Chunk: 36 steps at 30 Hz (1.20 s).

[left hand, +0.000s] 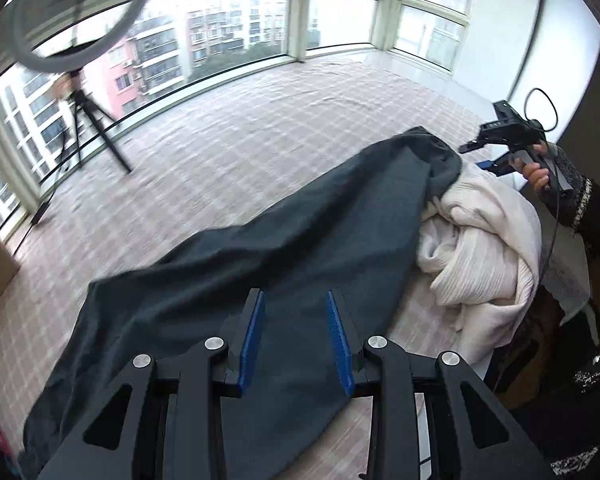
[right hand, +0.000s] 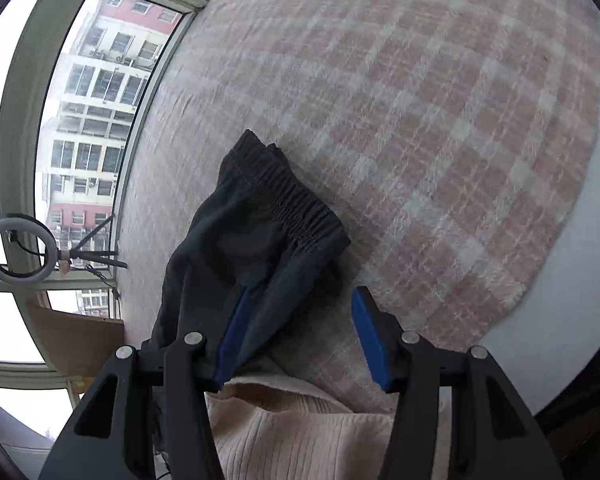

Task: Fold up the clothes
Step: 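Lift the waistband with the right gripper and fold it over the legs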

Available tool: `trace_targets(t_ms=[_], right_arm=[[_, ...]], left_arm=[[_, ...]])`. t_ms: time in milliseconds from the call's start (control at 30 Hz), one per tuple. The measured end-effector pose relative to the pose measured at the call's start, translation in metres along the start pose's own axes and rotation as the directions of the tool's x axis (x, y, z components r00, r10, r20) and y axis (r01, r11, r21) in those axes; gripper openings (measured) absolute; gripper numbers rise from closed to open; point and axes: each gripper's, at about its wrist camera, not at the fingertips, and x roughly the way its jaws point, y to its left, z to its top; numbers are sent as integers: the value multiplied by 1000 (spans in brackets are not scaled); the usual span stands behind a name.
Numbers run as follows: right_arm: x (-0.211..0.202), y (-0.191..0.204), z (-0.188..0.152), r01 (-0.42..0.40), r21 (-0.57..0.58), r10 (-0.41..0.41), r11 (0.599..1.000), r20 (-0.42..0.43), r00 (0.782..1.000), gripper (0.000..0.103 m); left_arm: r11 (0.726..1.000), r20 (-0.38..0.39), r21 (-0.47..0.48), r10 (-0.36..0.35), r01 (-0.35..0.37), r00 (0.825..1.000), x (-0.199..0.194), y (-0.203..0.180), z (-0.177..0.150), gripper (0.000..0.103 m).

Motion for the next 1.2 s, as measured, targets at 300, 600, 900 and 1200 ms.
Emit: trace_targets(t_ms=[300,600,900,1200], right_arm=[[20,-6,-4,-180,69,177,981,48,983,51],[2,19,-11,-162,-31,165,986,194,967,11],[-1,39,-21,140,-139,-97,980,283,954,9],[20,10,-13,-87,-25,90,996,184,979,53]], left_arm=[[959,-52,254,-117,127,992,77,-79,93,31],[942,-86,285,-158,176,984,100,-88,118,31],[916,-137,300,-236,268,962,127,-99,130,32],[923,-176,245,-260,298,950,134,-86,120,32]])
